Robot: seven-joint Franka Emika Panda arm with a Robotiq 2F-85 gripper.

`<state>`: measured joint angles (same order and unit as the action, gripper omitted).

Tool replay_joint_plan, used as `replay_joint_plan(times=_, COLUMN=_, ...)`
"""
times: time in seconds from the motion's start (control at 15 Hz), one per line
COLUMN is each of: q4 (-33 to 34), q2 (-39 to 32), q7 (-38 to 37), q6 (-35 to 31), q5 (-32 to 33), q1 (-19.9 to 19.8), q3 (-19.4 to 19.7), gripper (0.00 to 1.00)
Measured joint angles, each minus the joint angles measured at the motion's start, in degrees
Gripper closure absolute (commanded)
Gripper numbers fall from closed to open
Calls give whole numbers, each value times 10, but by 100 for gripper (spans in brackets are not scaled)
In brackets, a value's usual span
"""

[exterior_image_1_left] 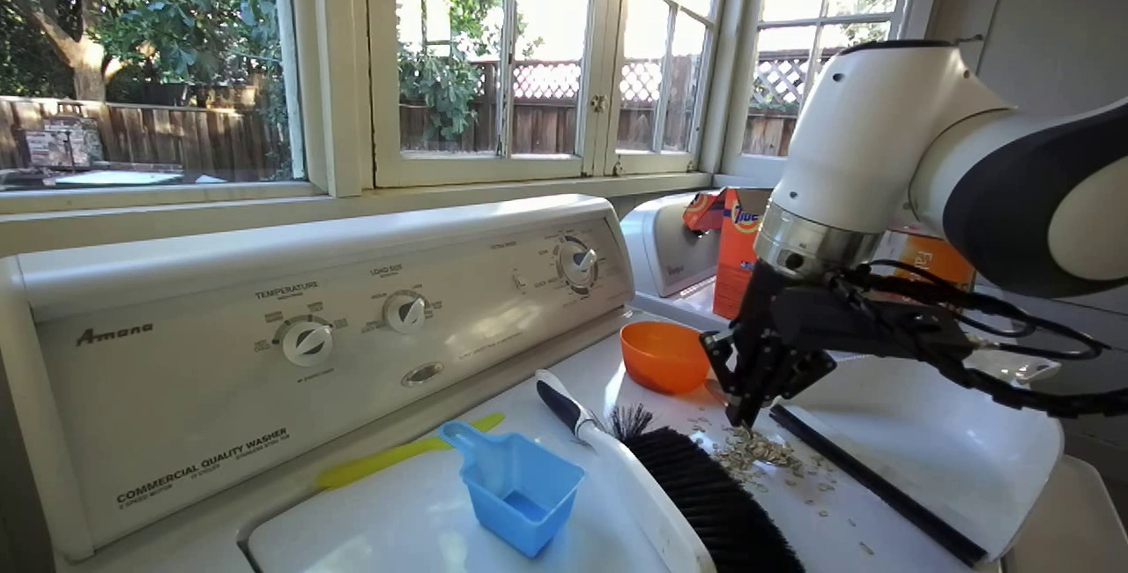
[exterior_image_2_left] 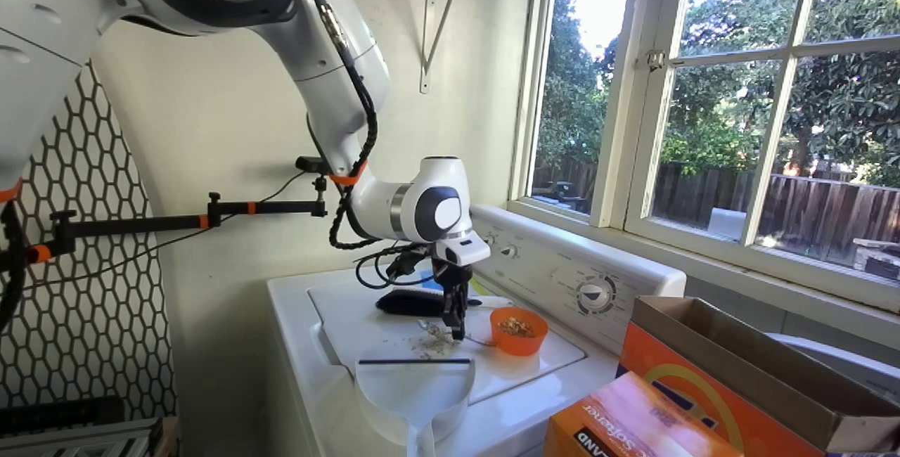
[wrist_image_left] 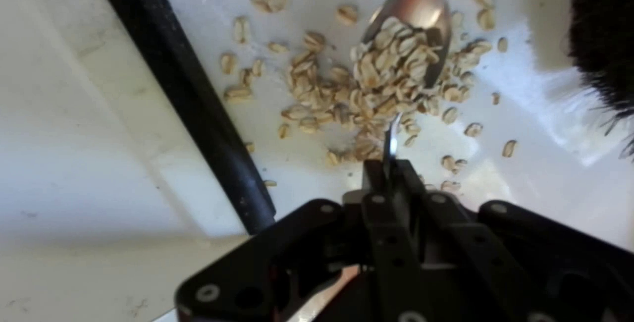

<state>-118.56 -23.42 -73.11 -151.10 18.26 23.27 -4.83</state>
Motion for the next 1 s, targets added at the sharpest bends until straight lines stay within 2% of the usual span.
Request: replay_joint_plan(times=1.0, q4=-5, q2=30, q7=-1, q6=0, q5=0, q1=5, q3=0, gripper=98)
